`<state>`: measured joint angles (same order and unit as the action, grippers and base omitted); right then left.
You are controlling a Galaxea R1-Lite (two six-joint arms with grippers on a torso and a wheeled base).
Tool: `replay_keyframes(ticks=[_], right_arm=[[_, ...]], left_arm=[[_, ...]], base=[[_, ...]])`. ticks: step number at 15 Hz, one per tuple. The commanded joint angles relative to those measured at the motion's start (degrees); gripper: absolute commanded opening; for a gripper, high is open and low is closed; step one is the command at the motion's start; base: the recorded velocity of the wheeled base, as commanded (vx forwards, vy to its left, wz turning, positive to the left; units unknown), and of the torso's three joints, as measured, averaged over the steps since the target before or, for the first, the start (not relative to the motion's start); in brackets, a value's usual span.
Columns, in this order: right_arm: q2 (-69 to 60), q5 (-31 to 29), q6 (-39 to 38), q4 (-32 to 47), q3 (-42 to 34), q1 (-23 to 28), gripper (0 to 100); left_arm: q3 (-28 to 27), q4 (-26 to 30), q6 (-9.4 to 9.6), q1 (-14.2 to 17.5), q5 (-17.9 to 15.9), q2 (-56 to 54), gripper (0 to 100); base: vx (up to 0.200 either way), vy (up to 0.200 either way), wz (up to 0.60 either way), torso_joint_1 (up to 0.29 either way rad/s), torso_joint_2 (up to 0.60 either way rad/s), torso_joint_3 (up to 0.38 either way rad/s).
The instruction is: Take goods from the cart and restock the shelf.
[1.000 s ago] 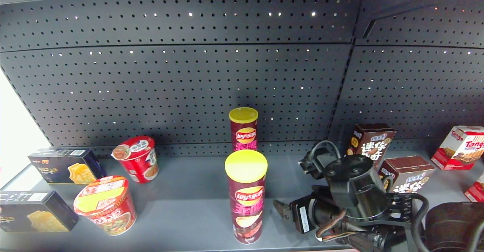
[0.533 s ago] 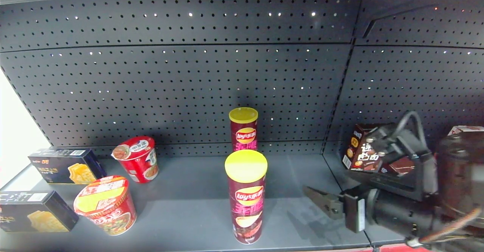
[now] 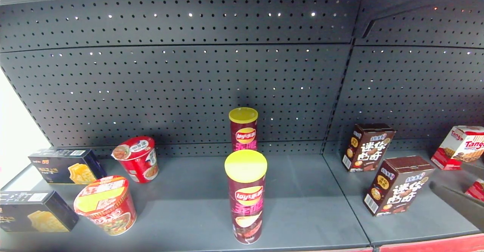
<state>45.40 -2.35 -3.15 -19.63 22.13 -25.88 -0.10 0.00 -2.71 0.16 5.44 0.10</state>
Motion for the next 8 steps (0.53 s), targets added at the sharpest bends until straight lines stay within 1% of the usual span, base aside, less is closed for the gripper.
replay_keyframes(ticks=[1, 2, 3, 4, 6, 8], right_arm=[[-15.34, 6.40, 1.56, 0.03, -10.35, 13.14, 100], [-17.45, 5.69, 1.65, 0.12, -12.99, 14.89, 100], [-19.73, 3.32, 1.74, 0.12, -15.71, 16.65, 100], [-23.16, -1.07, 2.18, 0.38, -19.05, 18.76, 100], [-29.40, -2.74, 2.35, 3.81, -21.86, 22.80, 100], [-33.80, -2.31, 2.35, 7.67, -21.95, 24.39, 100]], left_arm=[[0.01, 0.00, -0.02, 0.02, 0.01, 0.08, 100], [0.01, 0.00, -0.02, 0.02, 0.01, 0.08, 100], [0.01, 0.00, -0.02, 0.02, 0.01, 0.08, 100], [0.01, 0.00, -0.02, 0.02, 0.01, 0.08, 100], [0.01, 0.00, -0.02, 0.02, 0.01, 0.08, 100], [0.01, 0.00, -0.02, 0.02, 0.01, 0.08, 100]], base=[[0.000, 0.000, 0.00, 0.000, 0.00, 0.000], [0.000, 0.000, 0.00, 0.000, 0.00, 0.000], [0.000, 0.000, 0.00, 0.000, 0.00, 0.000], [0.000, 0.000, 0.00, 0.000, 0.00, 0.000], [0.000, 0.000, 0.00, 0.000, 0.00, 0.000], [0.000, 0.000, 0.00, 0.000, 0.00, 0.000]])
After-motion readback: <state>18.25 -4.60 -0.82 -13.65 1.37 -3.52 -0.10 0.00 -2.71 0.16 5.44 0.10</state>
